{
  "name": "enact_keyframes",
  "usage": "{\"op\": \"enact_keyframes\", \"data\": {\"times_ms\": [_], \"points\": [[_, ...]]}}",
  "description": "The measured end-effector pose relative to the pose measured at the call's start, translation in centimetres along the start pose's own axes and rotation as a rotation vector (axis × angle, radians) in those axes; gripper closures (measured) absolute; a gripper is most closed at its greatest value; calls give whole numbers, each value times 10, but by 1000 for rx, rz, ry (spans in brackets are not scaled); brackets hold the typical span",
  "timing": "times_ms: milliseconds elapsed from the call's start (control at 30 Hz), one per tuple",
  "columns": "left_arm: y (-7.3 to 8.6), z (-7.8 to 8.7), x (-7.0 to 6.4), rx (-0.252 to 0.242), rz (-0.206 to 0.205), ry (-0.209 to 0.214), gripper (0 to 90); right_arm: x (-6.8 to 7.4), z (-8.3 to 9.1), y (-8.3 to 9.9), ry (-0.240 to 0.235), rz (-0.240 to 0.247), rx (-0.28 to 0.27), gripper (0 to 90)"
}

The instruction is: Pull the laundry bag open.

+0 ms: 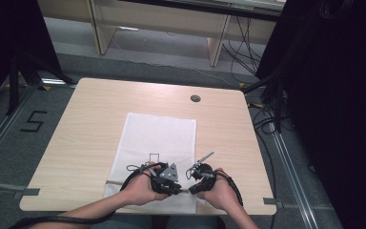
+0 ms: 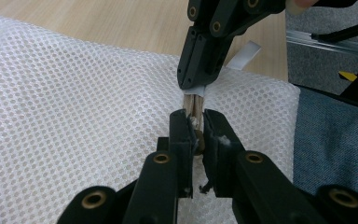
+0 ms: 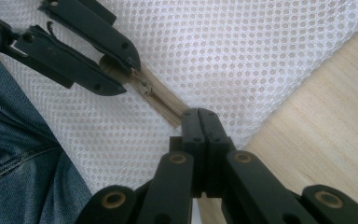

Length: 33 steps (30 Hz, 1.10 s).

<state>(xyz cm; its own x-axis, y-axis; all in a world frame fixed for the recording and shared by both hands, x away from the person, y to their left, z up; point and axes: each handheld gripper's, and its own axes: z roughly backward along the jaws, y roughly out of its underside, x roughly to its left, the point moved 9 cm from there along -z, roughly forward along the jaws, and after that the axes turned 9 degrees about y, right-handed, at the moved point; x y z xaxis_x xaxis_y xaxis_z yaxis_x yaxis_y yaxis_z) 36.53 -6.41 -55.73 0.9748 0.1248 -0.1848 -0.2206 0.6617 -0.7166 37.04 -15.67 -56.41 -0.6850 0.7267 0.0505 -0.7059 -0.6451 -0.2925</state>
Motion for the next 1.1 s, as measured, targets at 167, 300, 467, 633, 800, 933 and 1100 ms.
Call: {"op": "enact_keyframes", "data": {"times_ms": [167,300,467,633,800,933,1100], "points": [[2,2,0,1,4,4,820,0,0,0,-1,0,-2,900],[2,2,-1,7,-2,-1,820,-2,0,0,-2,14,-8,900],[3,4,0,8,-3,0,820,-2,0,0,2,13,-10,900],[4,7,1,13,-11,3,820,-1,0,0,-5,4,-2,900],[5,9,0,19,-4,0,820,-2,0,0,4,13,-6,900],[7,10,1,32,-6,-5,820,0,0,0,-2,-1,3,900],[7,10,1,40,-20,-6,820,0,0,0,0,0,1,900]]}}
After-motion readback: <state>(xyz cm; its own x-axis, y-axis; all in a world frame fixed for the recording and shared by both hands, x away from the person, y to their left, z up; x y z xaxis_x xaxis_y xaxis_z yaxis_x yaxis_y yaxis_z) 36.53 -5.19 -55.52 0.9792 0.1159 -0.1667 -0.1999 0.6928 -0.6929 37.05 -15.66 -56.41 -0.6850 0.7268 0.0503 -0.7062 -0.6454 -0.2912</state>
